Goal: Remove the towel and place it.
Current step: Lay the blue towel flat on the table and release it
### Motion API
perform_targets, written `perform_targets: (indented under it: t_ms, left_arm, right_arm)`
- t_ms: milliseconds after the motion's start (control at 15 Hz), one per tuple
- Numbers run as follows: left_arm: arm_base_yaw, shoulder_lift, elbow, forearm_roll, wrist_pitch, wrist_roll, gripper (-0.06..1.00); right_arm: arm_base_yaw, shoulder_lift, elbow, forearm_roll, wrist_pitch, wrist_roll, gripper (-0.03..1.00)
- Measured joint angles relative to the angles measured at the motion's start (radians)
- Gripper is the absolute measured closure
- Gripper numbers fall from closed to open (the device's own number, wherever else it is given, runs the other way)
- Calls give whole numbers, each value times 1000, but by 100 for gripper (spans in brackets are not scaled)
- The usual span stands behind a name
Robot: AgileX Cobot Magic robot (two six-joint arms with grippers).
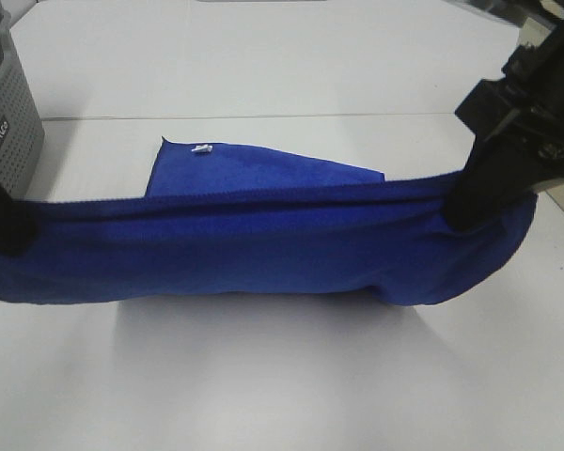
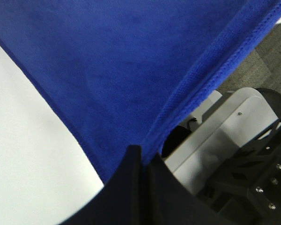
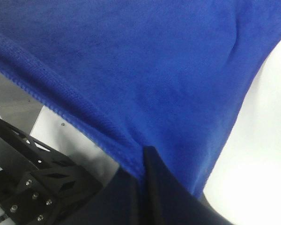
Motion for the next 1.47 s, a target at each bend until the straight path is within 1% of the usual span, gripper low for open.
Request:
perform_targets:
  t_ms: [133, 200, 400, 667, 800, 1000, 1267, 1467]
  left_arm:
    - [0, -2, 80, -39, -1, 0, 94]
    - [0, -4, 141, -74, -1, 0, 94]
    - [0, -5, 237, -146, 1, 0, 94]
    - [0, -6, 358, -190, 1, -24, 94]
    - [3, -6, 383, -203, 2, -26, 94]
    - [3, -6, 396, -229, 12, -26, 94]
    - [3, -6, 406, -236, 15, -39, 94]
    - [3, -6, 406, -239, 17, -83, 94]
  right_arm:
    - [0, -17, 74, 21, 0, 0, 95]
    - [0, -44, 156, 43, 0, -1, 95]
    - [-1, -90, 286, 70, -4, 0, 95]
    - [-2, -148, 369, 131, -4, 21, 95]
    - [-3, -159, 414, 154, -4, 23, 95]
    - [-10, -160, 485, 161, -5, 23, 95]
    - [-11, -160, 495, 164, -5, 23, 95]
    - [-11, -158, 496, 164, -5, 22, 95]
